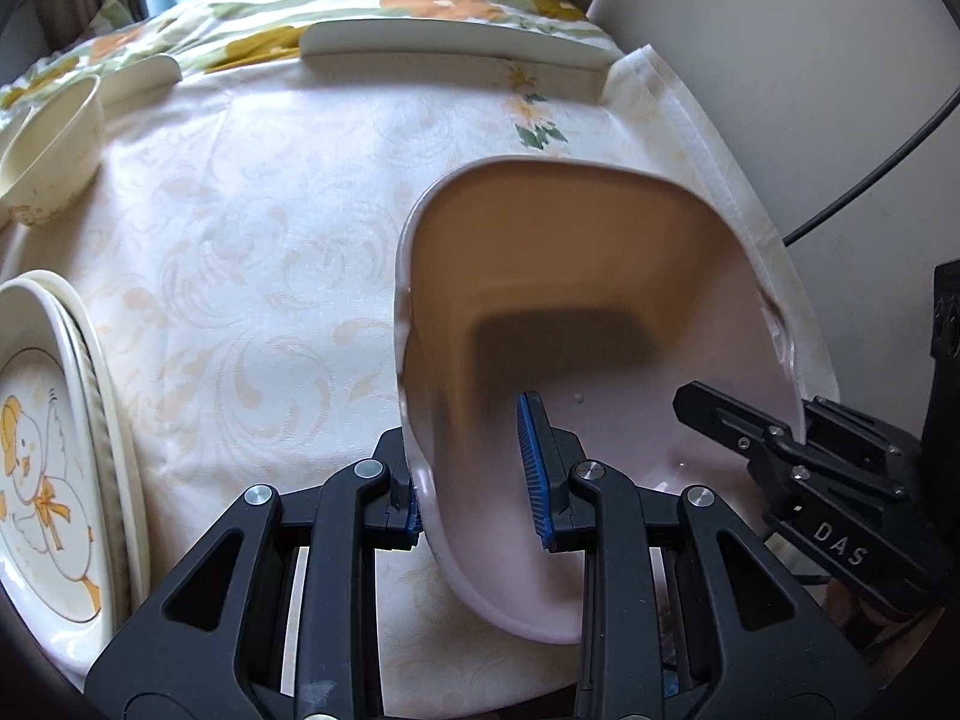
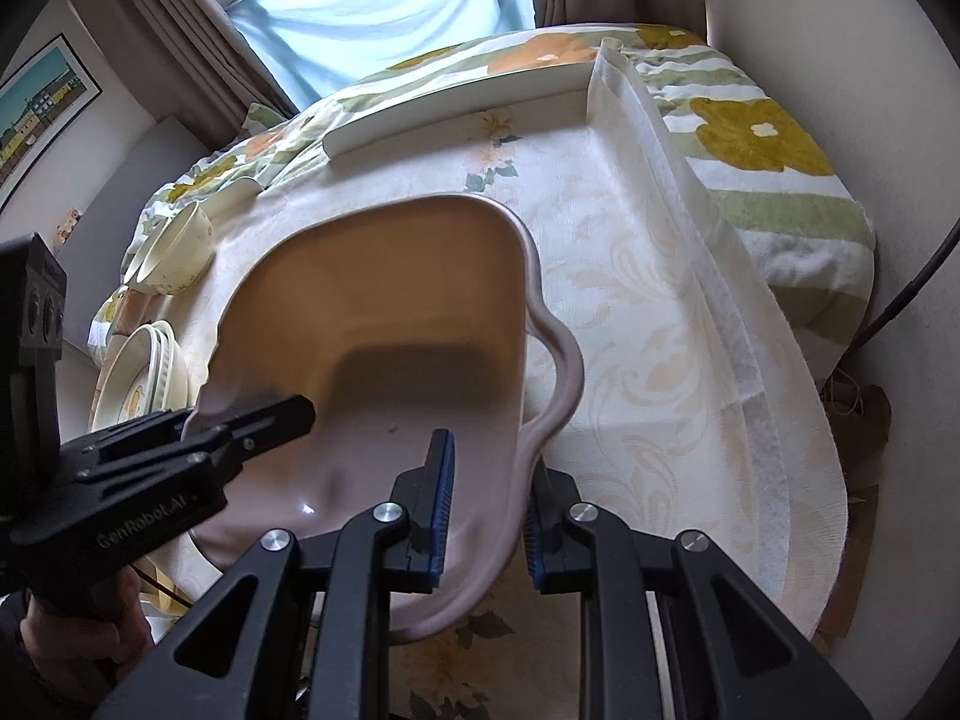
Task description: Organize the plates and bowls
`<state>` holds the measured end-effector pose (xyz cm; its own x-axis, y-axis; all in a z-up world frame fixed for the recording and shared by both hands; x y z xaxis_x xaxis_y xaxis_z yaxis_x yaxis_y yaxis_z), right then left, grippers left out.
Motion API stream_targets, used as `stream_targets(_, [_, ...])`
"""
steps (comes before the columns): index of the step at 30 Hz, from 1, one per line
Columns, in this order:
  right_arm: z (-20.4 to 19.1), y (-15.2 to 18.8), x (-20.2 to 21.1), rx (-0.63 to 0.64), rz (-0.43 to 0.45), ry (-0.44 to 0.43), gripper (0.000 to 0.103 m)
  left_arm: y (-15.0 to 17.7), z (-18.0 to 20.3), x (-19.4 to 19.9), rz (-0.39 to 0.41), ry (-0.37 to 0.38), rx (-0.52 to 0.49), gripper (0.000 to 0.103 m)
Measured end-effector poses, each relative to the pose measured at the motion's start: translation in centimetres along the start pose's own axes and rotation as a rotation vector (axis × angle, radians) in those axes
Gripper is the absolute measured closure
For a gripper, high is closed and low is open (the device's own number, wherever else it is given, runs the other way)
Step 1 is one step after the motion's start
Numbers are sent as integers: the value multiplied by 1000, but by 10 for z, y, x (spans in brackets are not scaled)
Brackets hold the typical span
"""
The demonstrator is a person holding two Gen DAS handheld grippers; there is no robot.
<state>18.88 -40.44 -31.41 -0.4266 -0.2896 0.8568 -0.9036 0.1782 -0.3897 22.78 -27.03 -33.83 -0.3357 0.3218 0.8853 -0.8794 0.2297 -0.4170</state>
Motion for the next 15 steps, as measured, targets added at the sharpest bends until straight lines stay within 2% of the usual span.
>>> stream_targets(4, [4, -1, -1, -39, -5, -22, 84, 1, 1, -1, -9, -15, -13, 79])
stream_targets(9, [9, -2, -3, -127, -12, -80, 83, 5, 4, -11, -57, -27, -28, 79])
stream_targets(10, [12, -1, -3, -151, -12, -87, 77, 5, 5, -12, -56, -30, -32, 78])
stream_targets(11, [14, -1, -3, -165, -9, -92, 63, 5, 6, -12, -57, -32, -37, 76])
stream_targets(12, [16, 0, -3, -183, -4, -98, 56, 6, 8, -12, -59, -28, -42, 68])
stream_targets(13, [17, -1, -2, -196, 0, -102, 50, 6, 9, -12, -57, -23, -43, 45])
stream_targets(15, [19, 0, -2, -214, 0, -110, 50, 6, 10, -9, -37, -48, -46, 11])
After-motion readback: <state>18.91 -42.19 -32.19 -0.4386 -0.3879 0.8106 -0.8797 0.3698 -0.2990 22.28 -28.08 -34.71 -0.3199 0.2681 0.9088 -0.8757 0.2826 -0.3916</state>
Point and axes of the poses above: each gripper's, at about its wrist camera, not at the fingertips, and x roughly against the way its jaws point, z to its right, y to its underside, the point moved 7 cm from there along -x, roughly the way its jaws point, and after that the axes turned 3 degrees about -x, right-handed, at the moved point
